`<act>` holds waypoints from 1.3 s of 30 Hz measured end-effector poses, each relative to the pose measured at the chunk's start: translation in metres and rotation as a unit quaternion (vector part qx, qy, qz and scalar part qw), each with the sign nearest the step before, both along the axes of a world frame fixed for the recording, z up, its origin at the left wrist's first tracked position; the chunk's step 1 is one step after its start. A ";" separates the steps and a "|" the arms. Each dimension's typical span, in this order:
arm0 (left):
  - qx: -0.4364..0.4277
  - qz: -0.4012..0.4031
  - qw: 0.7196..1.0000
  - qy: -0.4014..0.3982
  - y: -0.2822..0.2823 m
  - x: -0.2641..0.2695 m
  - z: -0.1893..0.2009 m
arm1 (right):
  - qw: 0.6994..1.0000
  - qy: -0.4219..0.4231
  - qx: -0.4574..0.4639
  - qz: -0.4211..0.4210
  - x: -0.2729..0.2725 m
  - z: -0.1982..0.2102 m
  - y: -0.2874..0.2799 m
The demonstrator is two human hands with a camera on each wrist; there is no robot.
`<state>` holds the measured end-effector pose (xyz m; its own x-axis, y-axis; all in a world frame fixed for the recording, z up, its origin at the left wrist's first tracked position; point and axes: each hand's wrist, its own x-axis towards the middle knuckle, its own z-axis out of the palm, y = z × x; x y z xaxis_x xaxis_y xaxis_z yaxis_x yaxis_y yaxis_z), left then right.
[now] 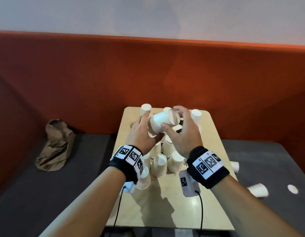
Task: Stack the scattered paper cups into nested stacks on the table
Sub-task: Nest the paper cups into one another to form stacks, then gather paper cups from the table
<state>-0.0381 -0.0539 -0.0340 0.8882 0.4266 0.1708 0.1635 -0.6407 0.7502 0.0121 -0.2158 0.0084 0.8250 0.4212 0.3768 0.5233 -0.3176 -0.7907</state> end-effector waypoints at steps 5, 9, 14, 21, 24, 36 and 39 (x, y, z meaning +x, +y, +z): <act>0.014 -0.021 0.998 0.050 0.037 0.015 -0.002 | 0.996 -0.046 -0.028 -0.069 0.025 0.001 0.020; 0.060 -0.068 0.993 0.071 0.060 0.031 0.002 | 0.990 -0.053 -0.062 -0.114 0.044 0.000 0.031; 0.136 -0.184 0.971 0.072 0.058 0.056 0.016 | 0.983 -0.057 -0.097 -0.144 0.055 -0.008 0.047; 0.106 -0.193 0.967 0.126 0.070 0.096 0.015 | 0.972 -0.036 -0.150 -0.180 0.106 -0.023 0.066; 0.092 -0.186 0.965 0.158 0.077 0.105 0.005 | 0.966 -0.006 -0.186 -0.179 0.123 -0.031 0.072; 0.062 -0.157 0.960 0.222 0.088 0.123 -0.036 | 0.951 0.048 -0.275 -0.130 0.155 -0.065 0.090; 0.055 -0.152 0.960 0.228 0.089 0.125 -0.038 | 0.943 0.053 -0.306 -0.119 0.158 -0.070 0.092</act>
